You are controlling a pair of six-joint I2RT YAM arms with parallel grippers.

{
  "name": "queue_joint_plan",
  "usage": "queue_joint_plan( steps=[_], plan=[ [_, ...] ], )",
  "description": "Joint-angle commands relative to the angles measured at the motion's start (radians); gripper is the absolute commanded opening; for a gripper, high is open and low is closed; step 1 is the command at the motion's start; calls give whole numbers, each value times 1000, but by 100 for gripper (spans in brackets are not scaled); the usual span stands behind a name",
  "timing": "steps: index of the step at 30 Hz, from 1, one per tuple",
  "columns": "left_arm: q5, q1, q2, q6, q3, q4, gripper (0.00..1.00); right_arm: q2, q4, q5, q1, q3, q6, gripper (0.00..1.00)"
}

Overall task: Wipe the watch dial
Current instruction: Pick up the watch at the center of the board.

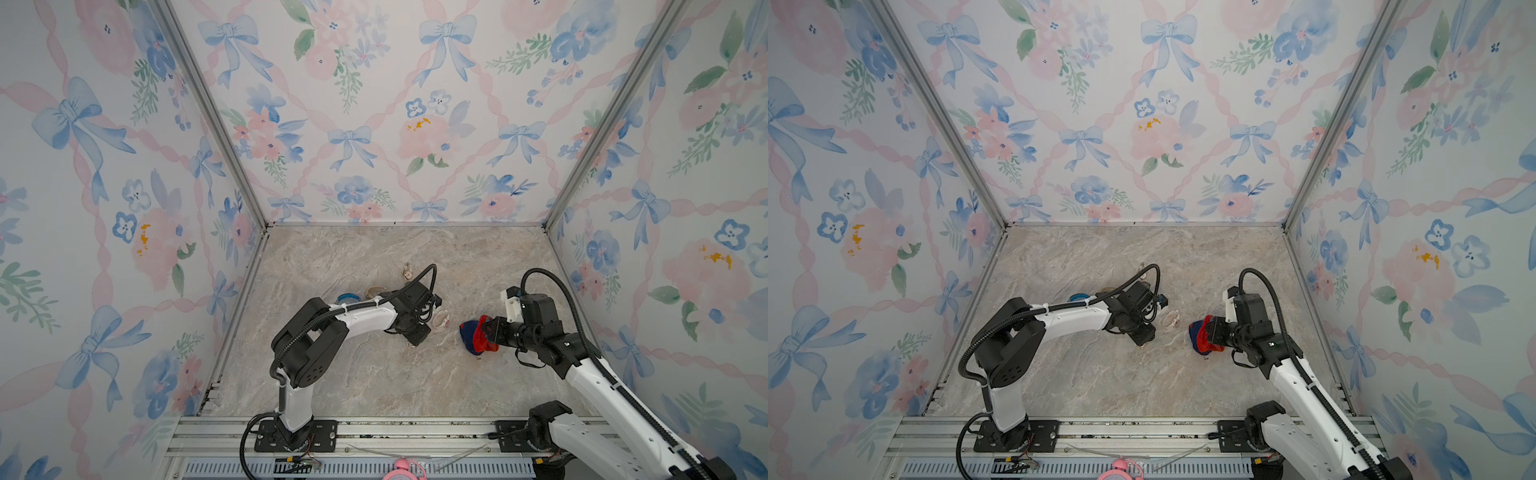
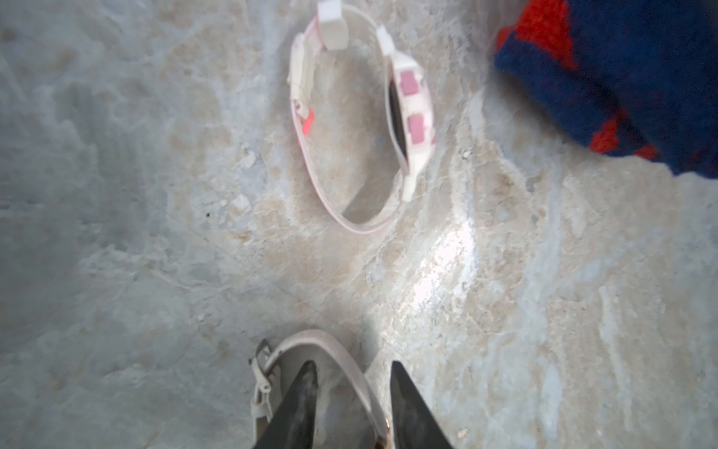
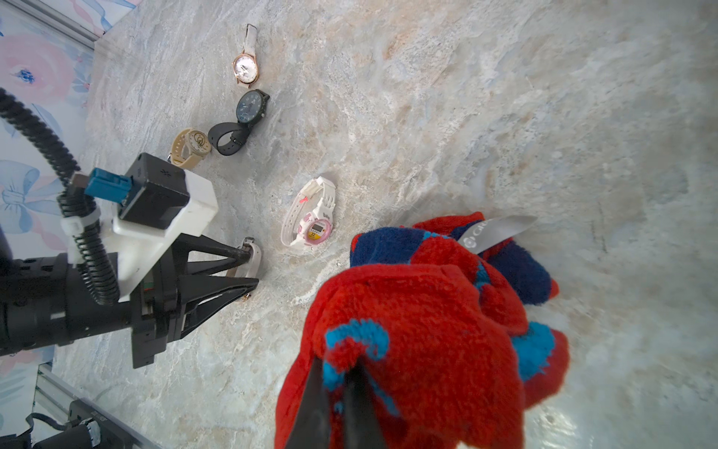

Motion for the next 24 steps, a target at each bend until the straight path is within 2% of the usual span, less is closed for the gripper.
queue_joint_plan(
  steps=[1, 10, 14, 16, 21, 24],
  plan=[
    [-12, -12, 35, -14, 24, -44, 31, -5, 12, 2, -2, -16, -11, 0],
    [0, -13, 57, -16, 24, -63, 21, -9, 17, -1, -15, -25, -8, 0],
    [25, -4, 67, -19, 35, -69, 5, -6, 23, -2, -15, -29, -3, 0],
    [41, 0, 68, -25, 36, -68, 1, -7, 24, -4, -16, -30, -2, 0],
    [78, 19, 37, -68, 54, -66, 0, -11, 22, -8, -14, -32, -3, 0],
    [115, 47, -10, -161, 66, -48, 0, -12, 28, -16, -3, -25, -5, 0]
  ],
)
